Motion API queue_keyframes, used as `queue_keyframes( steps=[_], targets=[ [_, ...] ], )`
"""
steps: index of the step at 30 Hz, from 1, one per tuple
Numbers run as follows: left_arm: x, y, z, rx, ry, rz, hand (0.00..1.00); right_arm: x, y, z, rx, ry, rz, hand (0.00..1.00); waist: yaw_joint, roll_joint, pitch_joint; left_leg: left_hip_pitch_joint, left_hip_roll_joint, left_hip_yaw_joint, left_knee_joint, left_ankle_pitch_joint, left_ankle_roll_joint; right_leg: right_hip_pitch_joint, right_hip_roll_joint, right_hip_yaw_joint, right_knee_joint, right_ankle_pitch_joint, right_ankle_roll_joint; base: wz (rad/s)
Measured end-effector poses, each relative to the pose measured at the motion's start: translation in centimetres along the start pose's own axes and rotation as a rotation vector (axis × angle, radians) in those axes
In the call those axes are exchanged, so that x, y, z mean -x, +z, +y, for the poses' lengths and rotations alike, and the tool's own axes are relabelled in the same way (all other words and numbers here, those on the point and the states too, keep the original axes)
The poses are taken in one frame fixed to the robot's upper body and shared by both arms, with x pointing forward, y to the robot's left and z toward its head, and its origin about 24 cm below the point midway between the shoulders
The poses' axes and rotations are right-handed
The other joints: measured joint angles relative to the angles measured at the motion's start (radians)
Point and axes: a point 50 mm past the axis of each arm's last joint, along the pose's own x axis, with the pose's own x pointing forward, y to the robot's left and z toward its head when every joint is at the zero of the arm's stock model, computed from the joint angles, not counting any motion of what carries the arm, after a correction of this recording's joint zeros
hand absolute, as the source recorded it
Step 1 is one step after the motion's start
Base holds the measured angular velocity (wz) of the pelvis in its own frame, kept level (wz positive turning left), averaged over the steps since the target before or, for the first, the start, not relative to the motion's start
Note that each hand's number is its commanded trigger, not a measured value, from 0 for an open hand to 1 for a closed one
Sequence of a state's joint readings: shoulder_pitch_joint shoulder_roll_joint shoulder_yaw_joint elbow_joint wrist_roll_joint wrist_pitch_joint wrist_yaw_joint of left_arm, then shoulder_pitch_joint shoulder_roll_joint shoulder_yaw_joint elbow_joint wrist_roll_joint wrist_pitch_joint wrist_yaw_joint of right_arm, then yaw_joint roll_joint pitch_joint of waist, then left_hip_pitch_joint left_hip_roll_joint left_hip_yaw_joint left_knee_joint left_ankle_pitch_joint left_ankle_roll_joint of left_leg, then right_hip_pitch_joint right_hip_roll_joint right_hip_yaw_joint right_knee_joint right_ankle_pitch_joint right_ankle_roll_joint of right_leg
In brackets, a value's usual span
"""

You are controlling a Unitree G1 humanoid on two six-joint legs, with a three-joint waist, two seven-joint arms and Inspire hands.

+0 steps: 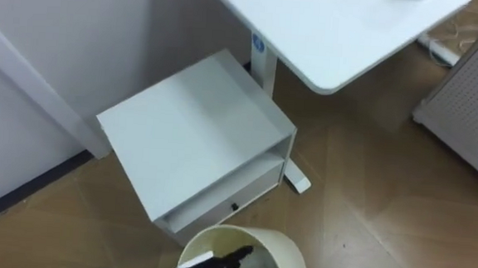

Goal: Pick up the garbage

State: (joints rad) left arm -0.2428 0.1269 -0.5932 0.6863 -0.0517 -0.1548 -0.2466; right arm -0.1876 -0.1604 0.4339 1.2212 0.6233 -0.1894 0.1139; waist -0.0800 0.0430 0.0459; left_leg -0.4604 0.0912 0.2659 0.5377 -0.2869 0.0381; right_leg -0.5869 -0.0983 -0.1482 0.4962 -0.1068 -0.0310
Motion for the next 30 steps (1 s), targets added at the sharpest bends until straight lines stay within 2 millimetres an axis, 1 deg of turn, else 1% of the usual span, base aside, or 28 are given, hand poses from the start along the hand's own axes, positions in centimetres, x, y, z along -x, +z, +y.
queue_keyframes(
  steps=[2,4,8,9,11,13,14,15,17,19,20,21,22,24,26,27,28,29,30],
  targets=[
    [0.2,0.5,0.5,0.0,0.016,-0.033,0.0,0.2,-0.5,-0.3,-0.018,-0.003,0.01,1.0,0.001,0.0,0.0028,0.034,0.003,0.001,-0.018,-0.001,-0.004,0.037,0.009,0.0,-0.023,0.002,0.003,-0.08],
    [0.6,0.9,0.9,0.007,0.041,-0.061,0.0,0.3,-0.7,-0.6,-0.028,-0.01,0.014,1.0,0.0,0.0,0.0028,0.071,0.001,0.004,-0.046,0.001,-0.007,0.07,0.016,0.005,-0.05,0.007,0.007,-0.1],
    [1.4,2.3,2.2,0.01,0.104,-0.143,0.0,1.0,-1.8,-1.8,-0.095,-0.042,0.019,1.0,-0.005,-0.002,0.0026,0.162,-0.006,0.009,-0.109,0.005,-0.012,0.15,0.029,0.009,-0.088,0.007,0.014,-0.05],
    [1.6,2.7,2.6,0.013,0.133,-0.173,0.0,1.2,-2.0,-2.3,-0.112,-0.057,0.021,1.0,-0.009,-0.002,0.0017,0.189,-0.012,0.008,-0.13,0.007,-0.014,0.176,0.029,0.008,-0.103,0.005,0.018,0.0],
    [2.2,3.2,3.0,0.02,0.175,-0.217,0.0,1.6,-2.5,-2.9,-0.122,-0.075,0.027,1.0,-0.012,-0.003,-0.001,0.228,-0.015,0.007,-0.155,0.009,-0.017,0.21,0.03,0.006,-0.12,0.001,0.023,0.0],
    [3.0,3.8,3.6,0.031,0.235,-0.268,0.0,2.0,-3.0,-3.5,-0.153,-0.1,0.028,1.0,-0.018,-0.009,-0.0049,0.264,-0.016,0.008,-0.17,0.009,-0.017,0.245,0.031,0.006,-0.132,-0.005,0.03,0.0],
    [3.2,3.9,3.7,0.031,0.248,-0.276,0.0,2.1,-3.1,-3.6,-0.163,-0.105,0.027,1.0,-0.019,-0.011,-0.0056,0.275,-0.016,0.007,-0.175,0.009,-0.017,0.257,0.031,0.005,-0.138,-0.006,0.032,0.0],
    [3.7,4.0,4.0,0.031,0.271,-0.29,0.0,2.4,-3.7,-3.8,-0.173,-0.111,0.038,1.0,-0.027,-0.015,-0.0086,0.3,-0.018,0.007,-0.19,0.009,-0.017,0.279,0.033,0.002,-0.146,-0.008,0.036,0.0],
    [4.2,4.3,4.4,0.024,0.293,-0.309,0.0,2.7,-4.2,-4.0,-0.177,-0.117,0.044,1.0,-0.033,-0.02,-0.0156,0.338,-0.02,0.007,-0.214,0.009,-0.017,0.32,0.037,-0.004,-0.169,-0.01,0.039,0.02],
    [4.7,4.7,4.7,0.007,0.314,-0.332,0.0,3.2,-5.3,-4.1,-0.178,-0.12,0.066,1.0,-0.036,-0.031,-0.027,0.38,-0.02,0.007,-0.234,0.009,-0.017,0.354,0.04,-0.007,-0.176,-0.011,0.041,0.0],
    [4.8,4.8,4.8,0.002,0.316,-0.338,0.0,3.3,-5.4,-4.2,-0.178,-0.119,0.068,1.0,-0.037,-0.034,-0.0277,0.387,-0.02,0.007,-0.236,0.009,-0.017,0.361,0.04,-0.008,-0.177,-0.011,0.041,0.0],
    [5.0,5.2,4.9,0.002,0.321,-0.355,0.0,3.4,-5.7,-4.2,-0.179,-0.118,0.073,1.0,-0.039,-0.038,-0.0312,0.398,-0.02,0.007,-0.236,0.009,-0.017,0.37,0.038,-0.011,-0.174,-0.011,0.041,0.0],
    [5.1,5.5,4.9,0.003,0.328,-0.37,0.0,3.5,-5.9,-4.2,-0.182,-0.118,0.076,1.0,-0.045,-0.041,-0.0325,0.413,-0.023,0.007,-0.239,0.009,-0.017,0.383,0.036,-0.015,-0.173,-0.011,0.041,0.0],
    [5.1,5.7,4.9,0.004,0.337,-0.382,0.0,3.6,-6.0,-4.1,-0.184,-0.118,0.078,1.0,-0.051,-0.041,-0.0324,0.446,-0.028,0.01,-0.255,0.009,-0.017,0.405,0.036,-0.015,-0.175,-0.011,0.041,-0.13],
    [5.2,6.1,5.0,0.005,0.344,-0.401,0.0,3.5,-5.7,-4.0,-0.188,-0.112,0.067,1.0,-0.053,-0.042,-0.0323,0.467,-0.033,0.033,-0.267,0.009,-0.017,0.412,0.033,-0.016,-0.176,-0.01,0.043,-0.33],
    [5.4,6.1,5.3,0.006,0.361,-0.405,0.0,3.3,-5.4,-3.9,-0.182,-0.103,0.055,1.0,-0.05,-0.045,-0.0315,0.474,-0.037,0.059,-0.268,0.009,-0.017,0.407,0.031,-0.015,-0.17,-0.008,0.046,-0.42],
    [5.4,6.1,5.4,0.008,0.372,-0.405,0.0,3.3,-5.2,-3.8,-0.178,-0.097,0.052,1.0,-0.047,-0.047,-0.0324,0.478,-0.039,0.076,-0.268,0.009,-0.016,0.403,0.031,-0.015,-0.169,-0.006,0.048,-0.67],
    [5.6,6.0,5.7,0.014,0.399,-0.404,0.0,3.3,-5.2,-3.7,-0.175,-0.09,0.054,1.0,-0.042,-0.052,-0.0313,0.487,-0.044,0.106,-0.269,0.009,-0.015,0.397,0.032,-0.017,-0.169,0.007,0.044,-0.71],
    [5.8,6.0,6.0,0.021,0.433,-0.405,0.0,3.1,-5.0,-3.5,-0.169,-0.077,0.048,1.0,-0.04,-0.055,-0.0316,0.491,-0.044,0.132,-0.27,0.01,-0.014,0.392,0.034,-0.022,-0.175,0.021,0.038,-0.86]
  ],
)
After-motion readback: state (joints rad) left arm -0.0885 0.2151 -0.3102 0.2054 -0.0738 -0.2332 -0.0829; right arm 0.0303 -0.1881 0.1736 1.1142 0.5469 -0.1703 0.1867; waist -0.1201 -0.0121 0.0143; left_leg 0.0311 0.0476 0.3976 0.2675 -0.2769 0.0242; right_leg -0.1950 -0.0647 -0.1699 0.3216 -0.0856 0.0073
